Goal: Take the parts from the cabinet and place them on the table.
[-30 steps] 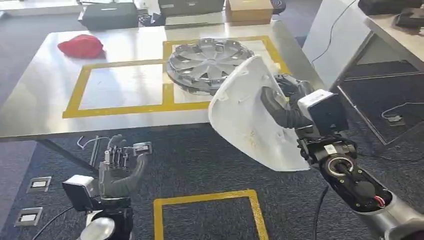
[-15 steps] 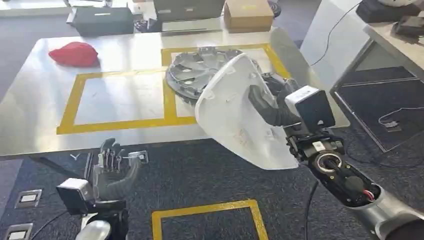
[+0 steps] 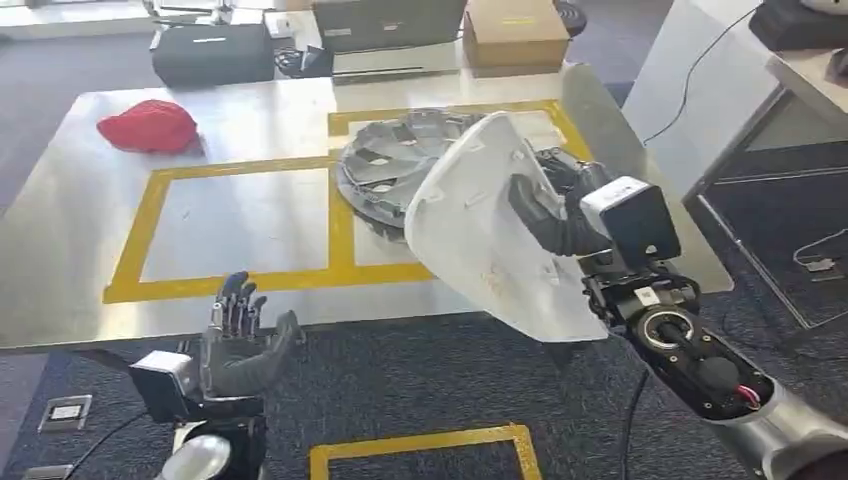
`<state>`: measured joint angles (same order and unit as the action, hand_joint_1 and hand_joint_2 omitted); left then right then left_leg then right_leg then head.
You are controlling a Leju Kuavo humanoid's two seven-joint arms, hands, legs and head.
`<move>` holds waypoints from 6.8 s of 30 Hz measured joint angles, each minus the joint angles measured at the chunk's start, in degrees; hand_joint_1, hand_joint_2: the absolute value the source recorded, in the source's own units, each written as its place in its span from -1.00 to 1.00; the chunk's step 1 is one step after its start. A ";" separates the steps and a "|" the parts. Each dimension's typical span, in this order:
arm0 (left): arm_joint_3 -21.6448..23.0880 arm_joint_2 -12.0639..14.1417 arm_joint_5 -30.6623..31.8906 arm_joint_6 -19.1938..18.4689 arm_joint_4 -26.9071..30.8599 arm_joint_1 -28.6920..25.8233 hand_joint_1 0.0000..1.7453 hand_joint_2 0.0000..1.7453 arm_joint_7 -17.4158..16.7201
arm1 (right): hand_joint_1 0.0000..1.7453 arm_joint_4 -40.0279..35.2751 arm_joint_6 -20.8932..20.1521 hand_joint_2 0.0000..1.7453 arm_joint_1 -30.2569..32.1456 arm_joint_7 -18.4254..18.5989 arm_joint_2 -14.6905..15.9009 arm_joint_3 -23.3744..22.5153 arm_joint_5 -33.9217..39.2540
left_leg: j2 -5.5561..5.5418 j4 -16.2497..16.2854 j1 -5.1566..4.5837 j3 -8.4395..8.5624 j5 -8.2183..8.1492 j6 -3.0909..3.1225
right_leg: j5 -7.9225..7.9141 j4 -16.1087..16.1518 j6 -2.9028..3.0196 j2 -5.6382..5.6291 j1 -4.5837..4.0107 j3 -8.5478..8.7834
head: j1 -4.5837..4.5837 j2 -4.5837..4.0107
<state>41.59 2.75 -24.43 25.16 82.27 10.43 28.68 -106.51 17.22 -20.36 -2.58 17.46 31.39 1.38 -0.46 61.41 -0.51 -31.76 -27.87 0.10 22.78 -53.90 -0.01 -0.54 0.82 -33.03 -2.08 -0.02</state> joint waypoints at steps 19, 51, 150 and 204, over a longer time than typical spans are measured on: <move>0.00 -0.63 1.03 -0.39 -0.81 0.26 -1.00 1.00 0.39 | 1.00 2.14 -3.30 1.00 -3.04 -1.20 -0.90 1.40 -0.90 | -0.38 -8.57 -0.23 -4.03 7.43 3.01 | 13.14 -19.35 -2.69 0.01 -0.07 -5.19 | -0.29 0.00; 0.17 -2.53 -1.33 -3.15 -3.96 2.46 -1.00 1.00 2.10 | 1.00 15.77 -12.57 1.00 -16.59 -4.08 -8.54 12.15 7.82 | -0.87 -7.60 -0.13 -2.91 5.79 1.04 | 2.69 -0.94 -1.44 -0.13 -0.28 1.35 | 0.92 0.00; 5.86 -10.91 -7.98 -11.30 -25.99 8.68 -1.00 1.00 10.25 | 1.00 75.50 -13.68 1.00 -47.01 -18.10 -34.45 30.05 14.75 | -0.81 -7.49 -0.16 -2.89 5.78 1.05 | 2.61 -0.71 -1.46 -0.15 -0.24 1.45 | 0.87 0.00; 5.86 -10.47 -7.28 -11.24 -25.99 8.67 -1.00 1.00 10.27 | 1.00 75.47 -14.05 1.00 -48.44 -16.59 -32.39 29.95 16.19 | -0.81 -7.15 -0.33 -2.95 5.64 1.20 | 2.54 -0.62 -1.55 -0.21 -0.09 1.53 | 0.98 0.00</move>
<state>47.45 -7.72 -31.71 13.92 56.28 19.10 38.95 -31.04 3.17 -68.79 -19.17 -14.93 61.33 17.57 -1.27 54.26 -0.83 -34.70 -22.23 1.30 25.32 -54.52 -1.57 -0.76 0.72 -31.49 -1.09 -0.02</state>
